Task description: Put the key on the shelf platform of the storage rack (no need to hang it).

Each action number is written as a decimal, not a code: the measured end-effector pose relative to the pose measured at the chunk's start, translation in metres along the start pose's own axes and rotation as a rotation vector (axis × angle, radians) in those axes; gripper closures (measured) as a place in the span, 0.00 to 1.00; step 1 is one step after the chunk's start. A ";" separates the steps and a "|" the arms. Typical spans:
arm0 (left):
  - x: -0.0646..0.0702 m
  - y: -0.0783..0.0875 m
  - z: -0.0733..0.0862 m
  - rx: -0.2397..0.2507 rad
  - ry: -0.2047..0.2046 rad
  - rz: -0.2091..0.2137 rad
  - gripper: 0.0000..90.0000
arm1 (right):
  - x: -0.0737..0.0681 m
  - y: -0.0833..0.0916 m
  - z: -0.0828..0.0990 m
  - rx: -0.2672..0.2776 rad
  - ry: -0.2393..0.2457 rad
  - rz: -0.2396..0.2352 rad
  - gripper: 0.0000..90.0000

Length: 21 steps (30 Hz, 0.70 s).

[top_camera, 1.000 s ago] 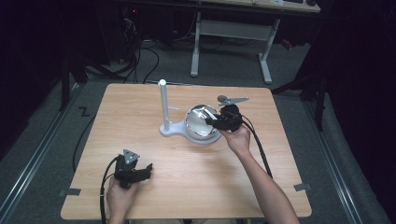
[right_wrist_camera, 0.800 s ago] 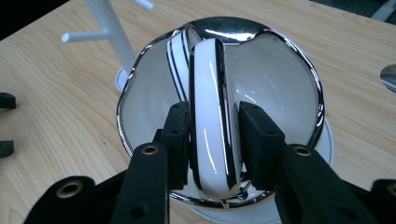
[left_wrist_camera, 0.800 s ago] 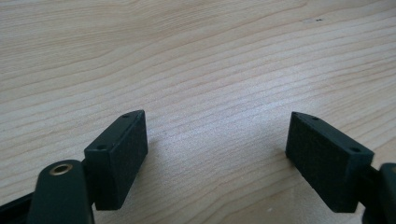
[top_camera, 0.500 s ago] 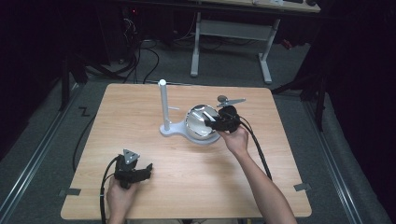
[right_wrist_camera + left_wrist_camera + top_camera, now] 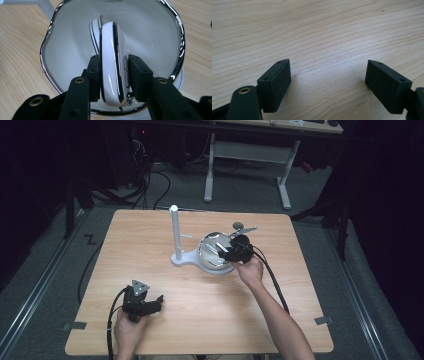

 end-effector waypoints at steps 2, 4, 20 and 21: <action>0.000 0.000 0.000 0.000 0.000 0.000 0.23 | 0.000 -0.001 0.001 -0.009 0.004 0.003 0.72; 0.000 0.000 0.000 0.000 0.000 0.000 0.23 | 0.000 -0.001 0.001 -0.008 0.004 0.003 0.72; 0.000 0.000 0.000 -0.001 0.000 0.001 0.23 | -0.003 0.008 0.001 0.022 0.028 -0.004 0.55; 0.000 0.000 0.000 -0.001 0.000 0.001 0.23 | -0.002 0.013 0.000 0.032 0.028 0.000 0.55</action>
Point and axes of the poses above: each handheld gripper's, and its own axes: y roughly backward along the jaws, z roughly out of its underside, x roughly to its right, the point moved 5 cm from there along -y, roughly forward along the jaws, and after that the axes turned 8 degrees about z, right-handed, at the moved point
